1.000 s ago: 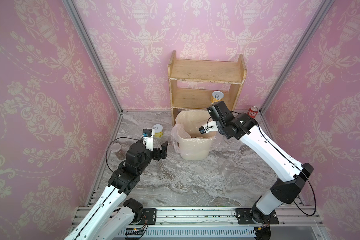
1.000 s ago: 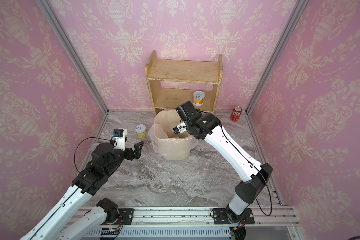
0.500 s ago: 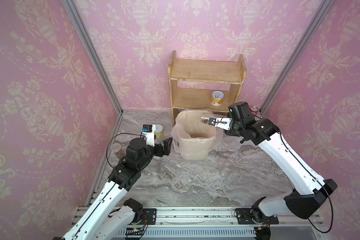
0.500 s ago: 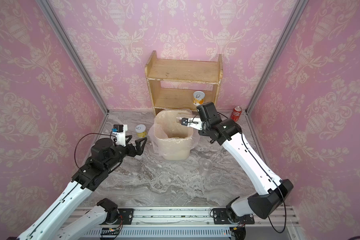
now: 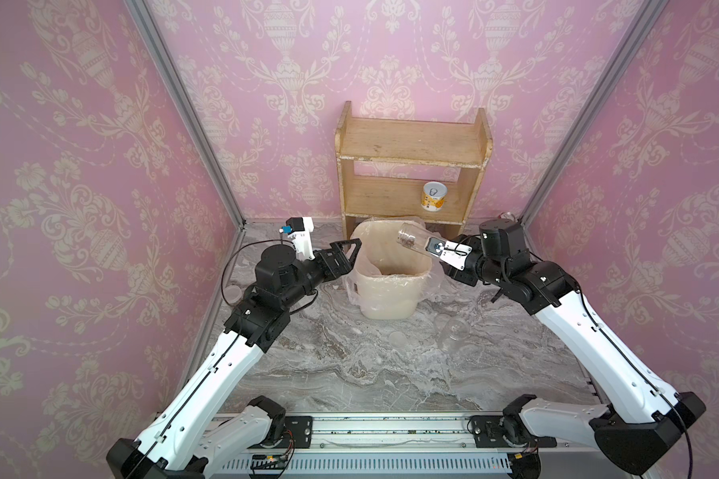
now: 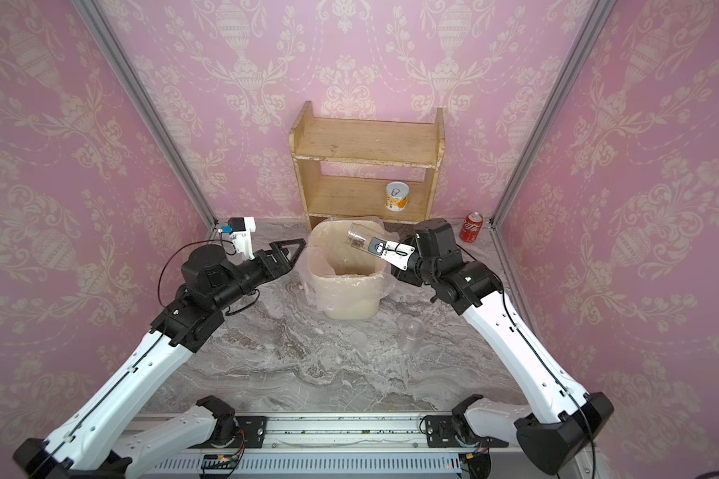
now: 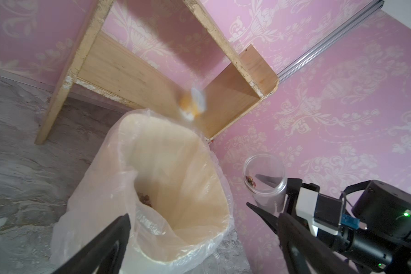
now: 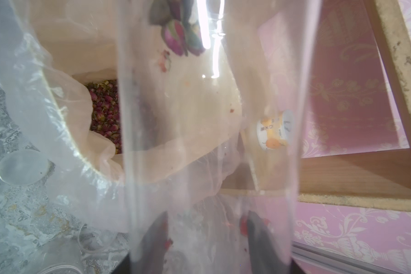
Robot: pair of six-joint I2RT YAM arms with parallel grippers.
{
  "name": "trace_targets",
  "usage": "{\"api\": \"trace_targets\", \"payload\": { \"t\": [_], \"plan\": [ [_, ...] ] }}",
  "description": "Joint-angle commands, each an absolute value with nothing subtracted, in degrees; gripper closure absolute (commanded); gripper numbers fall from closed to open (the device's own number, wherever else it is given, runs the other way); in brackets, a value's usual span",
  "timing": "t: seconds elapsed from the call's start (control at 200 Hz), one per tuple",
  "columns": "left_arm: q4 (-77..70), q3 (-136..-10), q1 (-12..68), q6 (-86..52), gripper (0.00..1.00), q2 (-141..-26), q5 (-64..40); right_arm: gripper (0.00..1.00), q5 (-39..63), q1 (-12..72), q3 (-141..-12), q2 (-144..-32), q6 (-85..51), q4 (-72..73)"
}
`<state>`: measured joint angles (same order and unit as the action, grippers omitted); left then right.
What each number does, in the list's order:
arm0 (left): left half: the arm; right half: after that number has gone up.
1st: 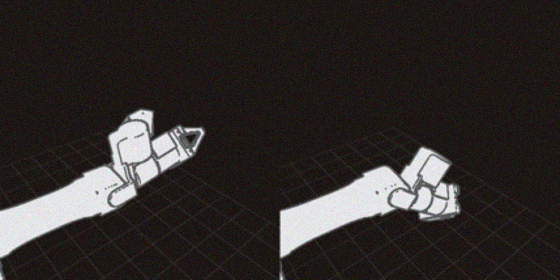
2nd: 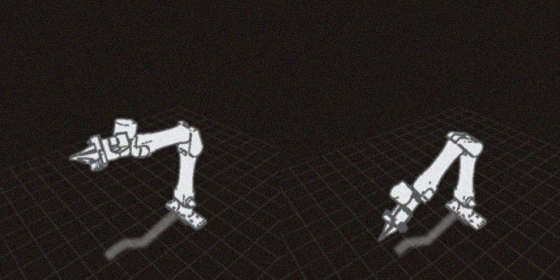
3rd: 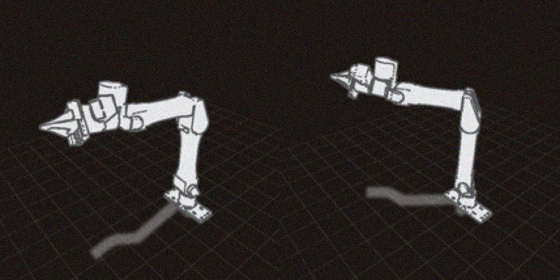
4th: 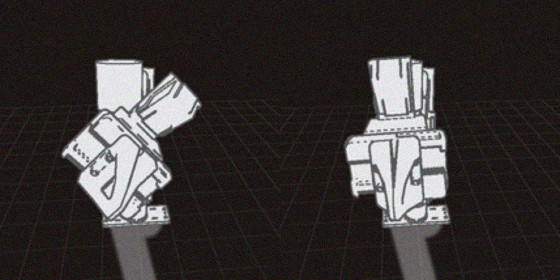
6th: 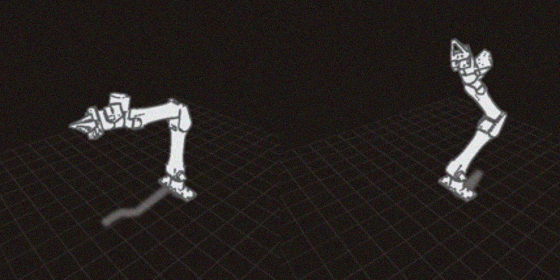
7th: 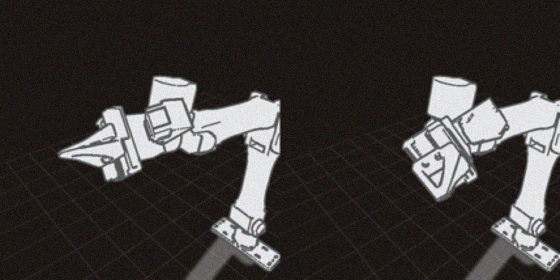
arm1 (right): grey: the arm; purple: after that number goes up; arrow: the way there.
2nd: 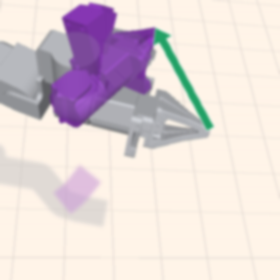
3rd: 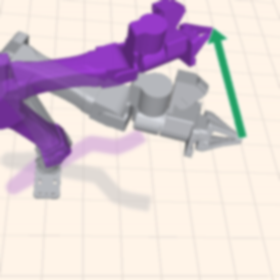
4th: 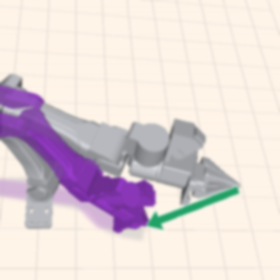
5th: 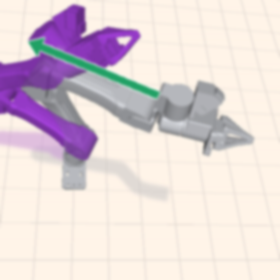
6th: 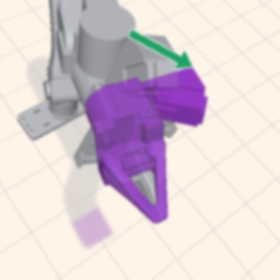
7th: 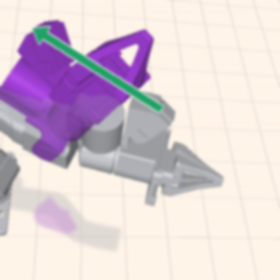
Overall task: Empty the moldy dried flower tea in the jars
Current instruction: Pour the moldy dried flower tea into the trash bin.
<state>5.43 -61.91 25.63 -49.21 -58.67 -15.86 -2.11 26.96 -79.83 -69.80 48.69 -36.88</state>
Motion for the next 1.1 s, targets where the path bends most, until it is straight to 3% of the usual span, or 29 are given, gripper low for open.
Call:
{"api": "trace_targets", "payload": {
  "t": [0.0, 0.155, 0.886, 1.096],
  "plan": [
    [-0.46, -64.60, 25.30, -58.74, 0.01, -61.73, -22.32, 0.92, 2.78, 26.53, -78.00, -67.60, 44.41, -32.59],
    [-1.58, -67.88, 26.37, -62.38, 0.01, -66.31, -25.80, 0.92, 4.84, 26.49, -75.58, -66.19, 42.10, -30.34],
    [7.37, -82.62, 38.45, -54.38, 0.01, -80.08, -15.53, 0.91, 7.03, 26.54, -76.62, -67.52, 38.96, -31.76],
    [5.20, -83.62, 40.65, -54.69, 0.08, -82.24, -12.18, 0.90, 7.55, 26.50, -77.48, -68.33, 37.32, -31.99]
  ]
}}
